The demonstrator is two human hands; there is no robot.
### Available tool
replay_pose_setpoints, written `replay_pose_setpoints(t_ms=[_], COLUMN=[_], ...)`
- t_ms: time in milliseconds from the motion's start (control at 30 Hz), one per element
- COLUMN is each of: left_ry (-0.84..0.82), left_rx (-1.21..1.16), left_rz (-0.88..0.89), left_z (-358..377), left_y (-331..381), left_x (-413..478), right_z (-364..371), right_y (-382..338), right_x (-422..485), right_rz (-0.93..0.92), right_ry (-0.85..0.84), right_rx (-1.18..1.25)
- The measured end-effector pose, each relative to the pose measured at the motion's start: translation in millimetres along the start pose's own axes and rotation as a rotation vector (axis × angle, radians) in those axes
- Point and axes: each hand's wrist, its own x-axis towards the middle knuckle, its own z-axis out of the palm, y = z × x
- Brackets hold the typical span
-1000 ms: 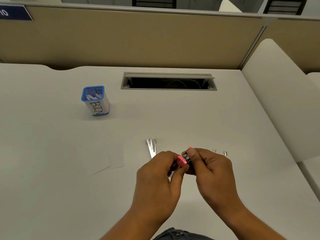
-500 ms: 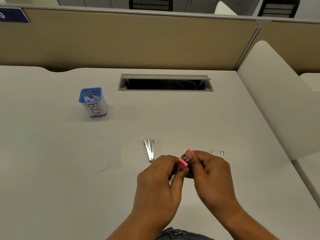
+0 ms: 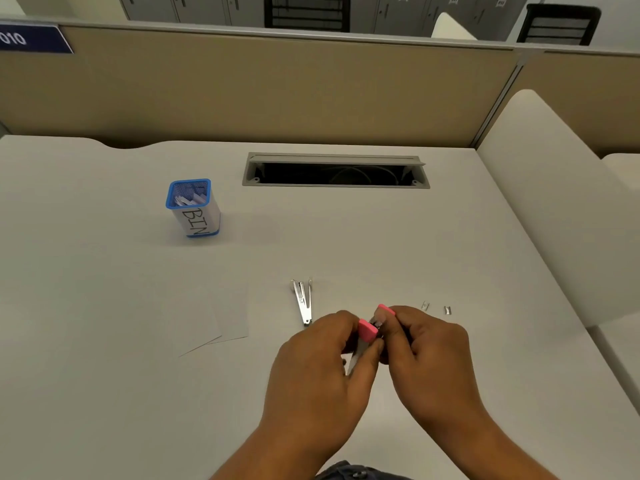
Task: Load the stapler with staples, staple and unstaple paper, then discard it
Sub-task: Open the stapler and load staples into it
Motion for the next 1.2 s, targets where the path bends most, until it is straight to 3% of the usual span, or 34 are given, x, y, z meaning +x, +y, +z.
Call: replay_pose_setpoints(t_ms=[167, 367, 600, 667, 767, 933, 1100, 1200], left_ry=[-0.034, -0.072, 0.087, 0.148, 0.166, 0.052, -0.285, -0.299], left_rx=[0.231, 0.34, 0.333, 0.298, 0.143, -0.117, 0.161, 0.282], left_rz=[0.135, 0.294, 0.372, 0.367, 0.289, -0.097, -0.218, -0.197], left_z=[-22.9, -32.1, -26.9, -26.6, -25.2, -24.2, -38.1, -42.5], left_y=[16.7, 29.8, 33.1, 29.4, 20.2, 5.8, -10.3, -16.9], left_x=[7.4, 11.1, 6.2, 2.3, -9.6, -11.7, 8.6, 26.0], right_z=[-12.0, -23.4, -20.0, -24.7, -52.9, -62.3, -55.5, -50.8], right_y=[-8.2, -14.1, -18.8, -12.0, 1.0, -0.4, -4.1, -6.1], right_x=[3.9, 2.8, 3.2, 12.4, 42.8, 55.4, 50.2, 48.5], right_rz=[-0.294, -0.382, -0.198, -0.113, 0.123, 0.251, 0.431, 0.503], right_ry=[0.117, 0.156, 0.094, 0.171, 0.322, 0.196, 0.071, 0.024], right_rx=[-0.277, -0.291, -0.079, -0.04, 0.296, 0.537, 0.664, 0.738])
